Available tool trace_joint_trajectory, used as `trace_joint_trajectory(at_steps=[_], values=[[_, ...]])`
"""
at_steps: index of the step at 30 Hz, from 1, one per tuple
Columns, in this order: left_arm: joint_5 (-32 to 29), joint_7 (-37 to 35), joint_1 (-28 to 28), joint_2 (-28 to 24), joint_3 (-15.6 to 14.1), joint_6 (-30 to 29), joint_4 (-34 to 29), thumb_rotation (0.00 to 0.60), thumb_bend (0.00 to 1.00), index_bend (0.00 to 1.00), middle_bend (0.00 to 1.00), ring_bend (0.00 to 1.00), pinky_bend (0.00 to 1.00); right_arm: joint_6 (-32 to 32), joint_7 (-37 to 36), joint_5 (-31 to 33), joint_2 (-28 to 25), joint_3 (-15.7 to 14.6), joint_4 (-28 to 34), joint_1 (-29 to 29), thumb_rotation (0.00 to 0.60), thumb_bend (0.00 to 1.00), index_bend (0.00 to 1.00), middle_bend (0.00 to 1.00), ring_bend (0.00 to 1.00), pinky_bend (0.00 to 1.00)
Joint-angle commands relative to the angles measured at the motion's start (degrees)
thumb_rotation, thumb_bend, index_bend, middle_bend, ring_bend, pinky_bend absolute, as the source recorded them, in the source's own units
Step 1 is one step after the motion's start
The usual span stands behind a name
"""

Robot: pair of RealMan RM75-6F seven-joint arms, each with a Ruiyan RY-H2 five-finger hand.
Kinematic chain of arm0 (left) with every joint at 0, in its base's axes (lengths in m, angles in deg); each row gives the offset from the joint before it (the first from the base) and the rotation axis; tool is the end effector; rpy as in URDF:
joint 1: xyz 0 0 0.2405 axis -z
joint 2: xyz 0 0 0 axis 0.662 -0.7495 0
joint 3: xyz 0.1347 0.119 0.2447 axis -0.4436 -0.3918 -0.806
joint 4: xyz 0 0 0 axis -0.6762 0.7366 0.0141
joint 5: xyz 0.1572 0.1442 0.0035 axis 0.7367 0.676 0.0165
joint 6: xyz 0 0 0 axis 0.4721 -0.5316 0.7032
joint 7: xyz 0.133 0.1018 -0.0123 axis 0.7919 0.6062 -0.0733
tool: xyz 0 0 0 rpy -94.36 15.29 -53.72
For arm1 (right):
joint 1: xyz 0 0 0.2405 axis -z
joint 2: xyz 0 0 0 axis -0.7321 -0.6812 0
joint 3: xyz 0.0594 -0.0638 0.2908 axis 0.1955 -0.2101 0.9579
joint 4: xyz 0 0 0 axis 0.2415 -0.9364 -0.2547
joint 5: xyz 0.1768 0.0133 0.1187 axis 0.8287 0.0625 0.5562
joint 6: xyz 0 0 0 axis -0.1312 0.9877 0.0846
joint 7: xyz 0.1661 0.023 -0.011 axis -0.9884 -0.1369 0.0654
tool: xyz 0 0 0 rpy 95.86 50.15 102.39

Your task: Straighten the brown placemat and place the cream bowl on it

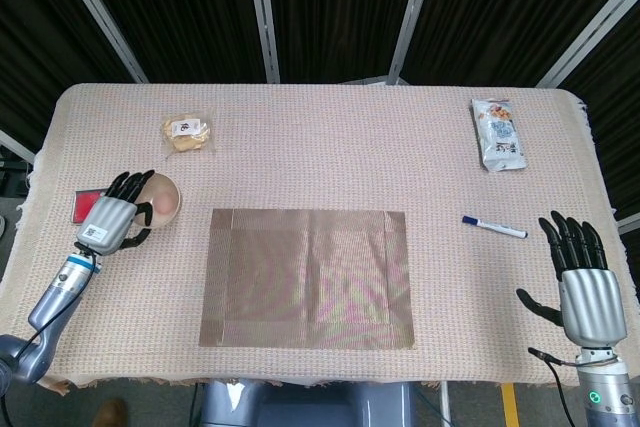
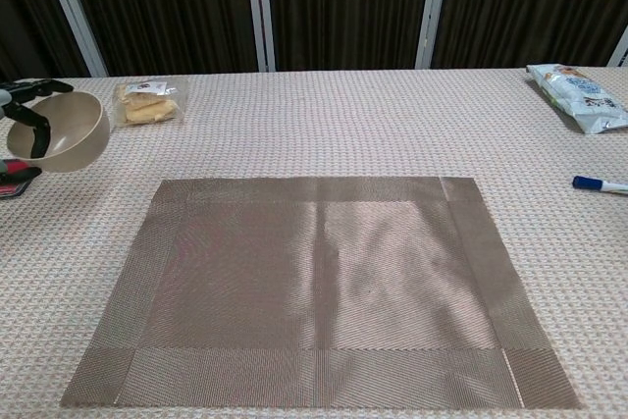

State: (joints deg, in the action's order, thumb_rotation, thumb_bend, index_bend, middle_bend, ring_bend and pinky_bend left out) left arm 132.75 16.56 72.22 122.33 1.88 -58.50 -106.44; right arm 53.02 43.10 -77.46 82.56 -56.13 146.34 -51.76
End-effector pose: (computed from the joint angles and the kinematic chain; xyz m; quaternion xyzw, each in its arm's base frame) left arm -0.3426 0.3843 0.0523 -0.7288 -0.3275 -0.3608 0.4811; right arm -0.3076 -0.2162 0.1790 0.5761 -0.3316 0.4487 0.5973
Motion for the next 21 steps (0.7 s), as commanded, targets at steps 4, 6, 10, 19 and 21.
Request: trace_joint_trajectory(at_steps=[4, 6, 10, 19, 21], values=[[4.29, 4.56, 4.87, -5.15, 0.27, 1.81, -18.3, 0.6, 0.36, 0.63, 0.0, 0.0, 0.0, -0.07, 0.21, -0.17, 0.11, -0.01, 0.13, -0.12, 0.6, 0.0, 0.0, 0.0, 0.0, 0.0], [4.36, 6.97, 6.33, -5.24, 0.54, 3.91, -22.23, 0.6, 0.36, 0.63, 0.0, 0.0, 0.0, -0.12, 0.25, -0.11, 0.11, 0.0, 0.11, -0.14, 0.6, 0.0, 0.0, 0.0, 0.0, 0.0], [3.06, 12.58, 9.15, -3.55, 1.31, 8.93, -28.11, 0.6, 0.36, 0.63, 0.0, 0.0, 0.0, -0.03, -0.1, 0.15, -0.01, 0.15, 0.03, -0.09, 0.6, 0.0, 0.0, 0.0, 0.0, 0.0], [-3.39, 19.87, 12.8, 3.45, 2.86, 17.1, -30.43, 0.6, 0.36, 0.63, 0.0, 0.0, 0.0, 0.72, -1.81, 0.87, -0.82, 0.45, -0.09, 0.52, 0.6, 0.0, 0.0, 0.0, 0.0, 0.0], [-4.06, 20.66, 13.03, 4.19, 2.82, 17.72, -30.37, 0.6, 0.36, 0.63, 0.0, 0.0, 0.0, 0.84, -2.08, 0.98, -0.94, 0.52, -0.12, 0.6, 0.6, 0.0, 0.0, 0.0, 0.0, 0.0]])
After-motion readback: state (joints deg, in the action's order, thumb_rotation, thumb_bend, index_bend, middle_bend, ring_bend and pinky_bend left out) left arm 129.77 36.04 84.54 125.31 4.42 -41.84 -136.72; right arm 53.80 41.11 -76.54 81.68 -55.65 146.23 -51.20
